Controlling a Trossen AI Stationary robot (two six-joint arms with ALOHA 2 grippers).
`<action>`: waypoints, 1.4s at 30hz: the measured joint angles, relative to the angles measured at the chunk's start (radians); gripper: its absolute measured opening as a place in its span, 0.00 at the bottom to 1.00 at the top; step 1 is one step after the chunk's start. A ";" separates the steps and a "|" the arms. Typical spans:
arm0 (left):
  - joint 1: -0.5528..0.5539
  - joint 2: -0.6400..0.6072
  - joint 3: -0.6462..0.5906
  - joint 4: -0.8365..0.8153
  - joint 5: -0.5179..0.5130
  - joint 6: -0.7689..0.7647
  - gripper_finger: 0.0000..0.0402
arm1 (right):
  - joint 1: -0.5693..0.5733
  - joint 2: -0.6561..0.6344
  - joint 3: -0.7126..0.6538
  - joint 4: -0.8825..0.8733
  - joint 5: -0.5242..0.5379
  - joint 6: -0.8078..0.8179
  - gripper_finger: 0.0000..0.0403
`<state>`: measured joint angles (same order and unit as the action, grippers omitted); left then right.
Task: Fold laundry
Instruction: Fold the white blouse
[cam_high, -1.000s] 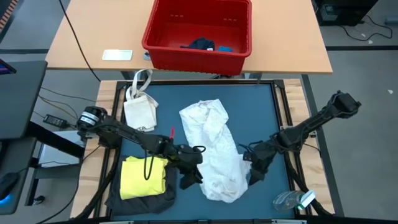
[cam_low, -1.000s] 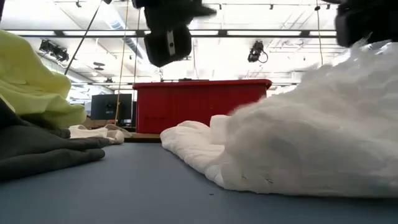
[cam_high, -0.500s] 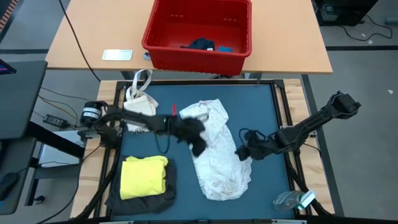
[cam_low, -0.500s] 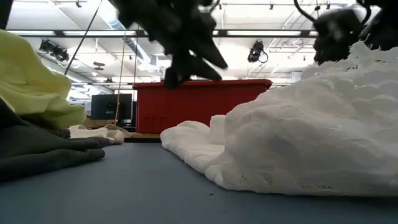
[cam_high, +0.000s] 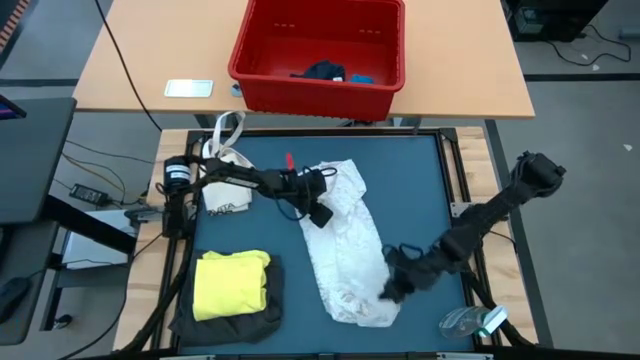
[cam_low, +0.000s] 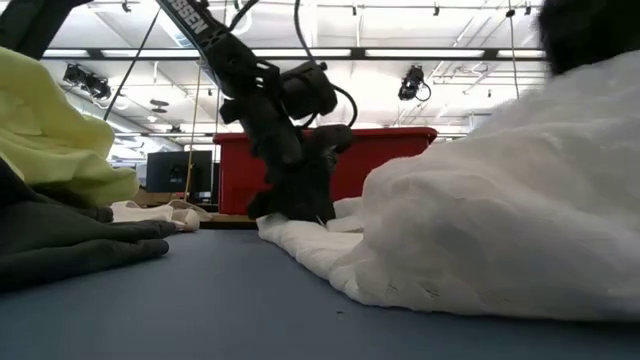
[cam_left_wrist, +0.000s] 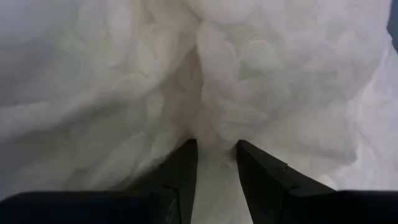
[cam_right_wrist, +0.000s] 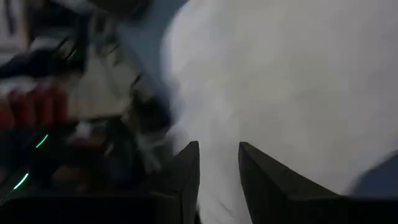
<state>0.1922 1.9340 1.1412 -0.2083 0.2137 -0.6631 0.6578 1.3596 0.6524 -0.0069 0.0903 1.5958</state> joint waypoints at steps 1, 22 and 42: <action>-0.004 0.001 0.001 0.000 -0.001 0.000 0.31 | 0.026 0.011 0.030 0.000 -0.005 0.000 0.29; -0.311 -0.201 -0.002 0.027 0.037 0.149 0.29 | 0.096 0.154 0.102 0.199 0.230 0.073 0.29; -0.532 0.137 0.006 0.604 0.015 -0.128 0.28 | 0.072 0.297 0.277 -0.193 -0.020 0.113 0.23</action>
<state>-0.3400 2.0709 1.1476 0.3958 0.2286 -0.7908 0.7300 1.6565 0.9294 -0.2003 0.0705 1.7085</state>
